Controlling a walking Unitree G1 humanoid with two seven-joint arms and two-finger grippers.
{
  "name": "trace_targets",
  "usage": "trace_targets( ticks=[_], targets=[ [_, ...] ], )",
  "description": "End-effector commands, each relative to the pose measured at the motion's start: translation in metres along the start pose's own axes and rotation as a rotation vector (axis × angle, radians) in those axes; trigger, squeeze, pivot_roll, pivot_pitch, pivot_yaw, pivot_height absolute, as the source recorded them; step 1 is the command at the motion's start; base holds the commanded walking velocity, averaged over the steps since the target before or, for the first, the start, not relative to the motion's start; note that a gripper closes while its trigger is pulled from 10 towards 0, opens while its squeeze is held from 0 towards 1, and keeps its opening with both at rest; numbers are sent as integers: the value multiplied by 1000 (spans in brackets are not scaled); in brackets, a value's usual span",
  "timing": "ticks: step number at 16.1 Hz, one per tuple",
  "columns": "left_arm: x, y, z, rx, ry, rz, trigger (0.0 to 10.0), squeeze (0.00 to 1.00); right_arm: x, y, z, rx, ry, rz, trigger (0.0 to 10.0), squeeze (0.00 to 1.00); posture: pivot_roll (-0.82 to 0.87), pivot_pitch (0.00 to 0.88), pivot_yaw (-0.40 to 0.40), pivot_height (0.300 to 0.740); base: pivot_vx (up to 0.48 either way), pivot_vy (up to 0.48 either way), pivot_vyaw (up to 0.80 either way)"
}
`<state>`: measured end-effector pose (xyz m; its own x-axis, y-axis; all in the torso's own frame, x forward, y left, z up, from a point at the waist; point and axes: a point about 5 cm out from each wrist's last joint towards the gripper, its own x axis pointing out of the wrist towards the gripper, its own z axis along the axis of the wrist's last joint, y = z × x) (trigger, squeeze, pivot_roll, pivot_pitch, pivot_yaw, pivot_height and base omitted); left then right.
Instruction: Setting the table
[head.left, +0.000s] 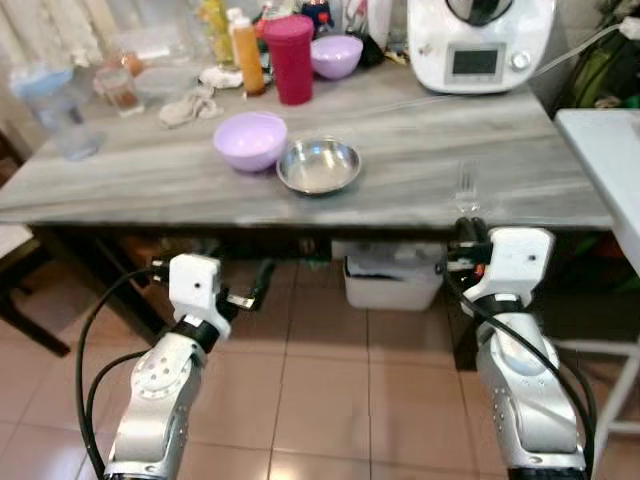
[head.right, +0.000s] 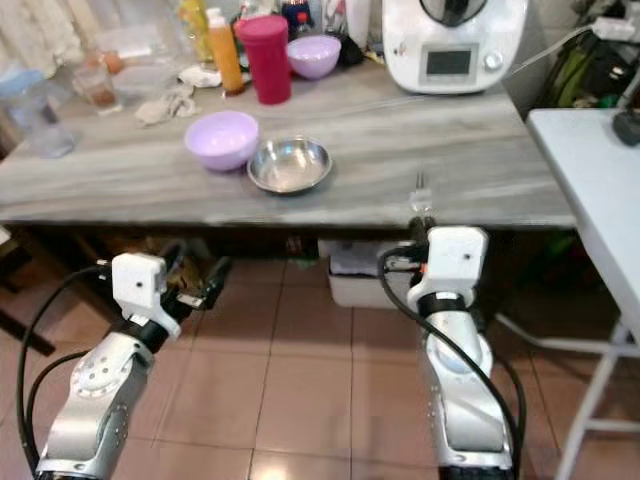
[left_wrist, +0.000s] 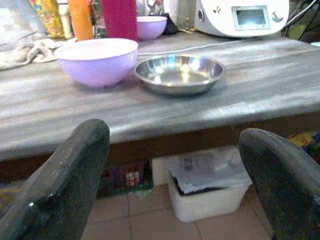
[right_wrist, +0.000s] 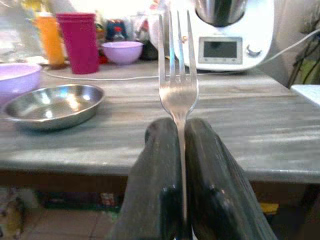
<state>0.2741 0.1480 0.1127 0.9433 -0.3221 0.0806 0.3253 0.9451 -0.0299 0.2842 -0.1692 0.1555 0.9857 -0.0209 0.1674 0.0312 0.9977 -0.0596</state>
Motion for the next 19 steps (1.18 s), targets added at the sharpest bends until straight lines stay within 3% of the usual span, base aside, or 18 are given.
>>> trace_targets(
  ticks=[1,10,15,19],
  targets=[
    [3,-5,3,5,-13,-17,10000,0,0,-7,2,-8,-9,-27,10000,0,-194,109,82,740,480,0,0],
    [2,-8,4,-3,-21,-31,10000,0,4,-10,7,-7,-23,-37,10000,0,-196,112,80,740,457,0,0],
    [-11,-3,0,26,5,-65,10000,0,5,-10,7,1,-24,-59,10000,0,-190,114,79,740,0,0,0],
    [-21,-5,-1,62,31,-180,10000,0,6,-25,-1,42,47,-167,10000,0,-188,117,79,740,0,0,0]
  ],
)
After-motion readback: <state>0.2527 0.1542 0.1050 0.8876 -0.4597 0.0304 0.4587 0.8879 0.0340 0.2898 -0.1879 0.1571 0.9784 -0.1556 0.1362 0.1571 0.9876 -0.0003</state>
